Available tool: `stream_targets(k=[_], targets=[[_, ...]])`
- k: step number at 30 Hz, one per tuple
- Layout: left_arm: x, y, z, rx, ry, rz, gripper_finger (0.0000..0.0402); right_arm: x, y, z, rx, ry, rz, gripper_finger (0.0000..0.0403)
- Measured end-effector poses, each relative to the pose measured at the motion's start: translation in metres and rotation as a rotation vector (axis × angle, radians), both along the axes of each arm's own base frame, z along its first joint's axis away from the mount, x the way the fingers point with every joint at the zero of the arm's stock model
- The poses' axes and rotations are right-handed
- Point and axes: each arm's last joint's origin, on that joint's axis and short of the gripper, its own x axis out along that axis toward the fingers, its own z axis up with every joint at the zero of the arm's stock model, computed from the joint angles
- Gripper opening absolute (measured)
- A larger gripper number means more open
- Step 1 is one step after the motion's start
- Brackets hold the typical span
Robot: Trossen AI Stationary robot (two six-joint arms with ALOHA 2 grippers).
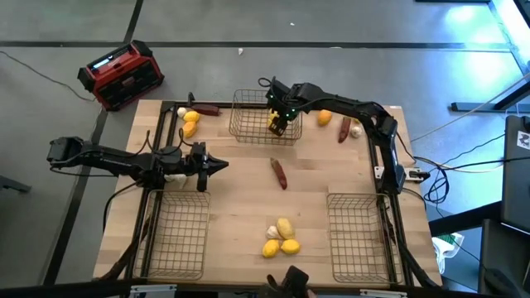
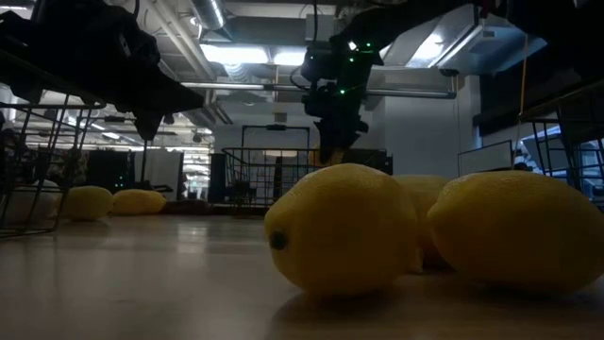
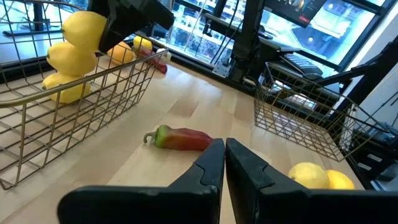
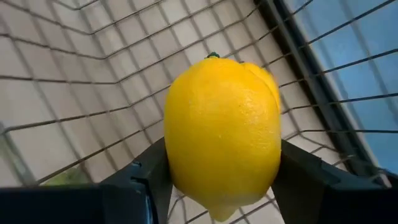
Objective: Sort produce into baskets
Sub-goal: Put the lemon into the top wire basket
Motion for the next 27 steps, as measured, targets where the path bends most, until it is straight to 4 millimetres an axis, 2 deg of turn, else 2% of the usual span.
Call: stream_targets(k=[13,21,27], targets=[[0.000,0.000,0.000,0.001,0.001,0.000,0.0013,0.005,-0.004,-0.021,-0.018,0.075,-0.026,0.0282],[0.000,0.000,0.000,0.001,0.000,0.000,0.0013,0.002,-0.004,-0.019,-0.064,0.113,-0.045,0.0293],[0.000,0.000,0.000,0.000,0.000,0.000,0.0013,0.010,0.014,-0.010,-0.066,0.115,0.004,0.0293]])
